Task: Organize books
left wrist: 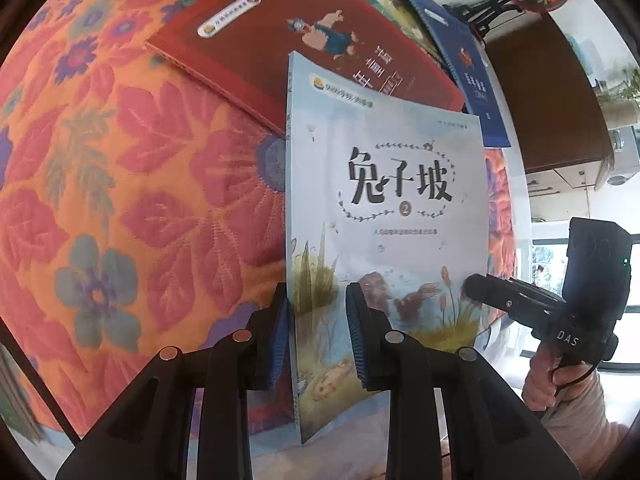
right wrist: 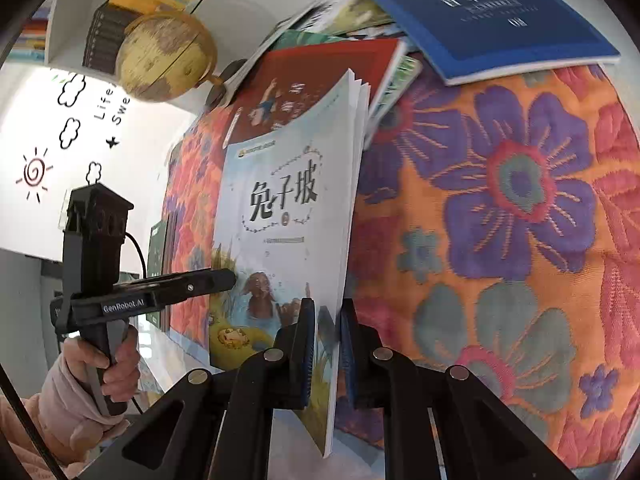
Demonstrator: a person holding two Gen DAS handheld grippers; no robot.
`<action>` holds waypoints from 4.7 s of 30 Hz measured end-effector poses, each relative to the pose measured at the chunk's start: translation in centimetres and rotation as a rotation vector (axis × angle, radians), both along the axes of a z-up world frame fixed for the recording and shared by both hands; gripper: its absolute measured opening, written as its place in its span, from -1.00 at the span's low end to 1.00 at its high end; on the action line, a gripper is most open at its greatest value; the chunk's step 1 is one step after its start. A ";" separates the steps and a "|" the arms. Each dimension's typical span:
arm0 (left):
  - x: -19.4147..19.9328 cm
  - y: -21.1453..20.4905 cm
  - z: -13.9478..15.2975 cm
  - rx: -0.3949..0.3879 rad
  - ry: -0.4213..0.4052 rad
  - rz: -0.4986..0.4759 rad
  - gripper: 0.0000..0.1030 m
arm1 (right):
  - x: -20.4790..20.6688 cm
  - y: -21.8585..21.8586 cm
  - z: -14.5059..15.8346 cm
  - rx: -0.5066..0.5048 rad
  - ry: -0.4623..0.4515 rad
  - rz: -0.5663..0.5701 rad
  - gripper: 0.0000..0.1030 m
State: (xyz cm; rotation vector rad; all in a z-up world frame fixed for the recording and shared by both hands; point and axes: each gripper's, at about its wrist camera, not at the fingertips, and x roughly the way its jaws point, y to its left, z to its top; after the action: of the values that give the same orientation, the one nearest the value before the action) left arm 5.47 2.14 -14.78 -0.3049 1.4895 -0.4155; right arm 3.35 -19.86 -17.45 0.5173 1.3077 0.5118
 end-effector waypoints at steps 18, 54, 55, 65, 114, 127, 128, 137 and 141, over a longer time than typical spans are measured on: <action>-2.2 2.1 5.6 0.031 -0.135 -0.071 -0.53 | -1.3 5.9 4.2 -0.047 -0.104 0.090 -0.77; -6.7 15.1 9.9 0.068 -0.284 -0.002 -0.53 | -3.2 20.4 8.8 -0.082 -0.244 0.215 -0.77; -6.8 15.9 10.0 0.070 -0.288 0.005 -0.53 | -3.2 20.9 8.8 -0.084 -0.246 0.222 -0.77; -7.7 21.8 10.2 0.091 -0.307 0.057 -0.53 | -2.9 27.1 9.2 -0.069 -0.272 0.264 -0.76; -6.4 37.0 1.2 0.094 -0.130 0.329 -0.51 | 2.2 41.2 0.1 -0.116 -0.055 0.332 -0.73; -6.4 38.8 0.6 0.136 -0.113 0.402 -0.40 | 2.2 41.4 -0.6 -0.121 -0.011 0.318 -0.70; -6.4 39.2 0.6 0.145 -0.114 0.420 -0.37 | 2.1 41.4 -0.6 -0.123 -0.004 0.323 -0.70; -5.9 40.4 -0.5 0.171 -0.072 0.467 -0.35 | 2.0 40.1 0.3 -0.178 -0.022 0.276 -0.69; -5.8 40.5 -0.3 0.189 -0.078 0.481 -0.33 | 2.3 40.1 0.0 -0.258 -0.005 0.243 -0.69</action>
State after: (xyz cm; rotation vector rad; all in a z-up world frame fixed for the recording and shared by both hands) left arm -0.31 42.59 -15.09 -0.4751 1.3151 0.0967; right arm 5.61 20.19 -17.46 0.1434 1.4157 0.5332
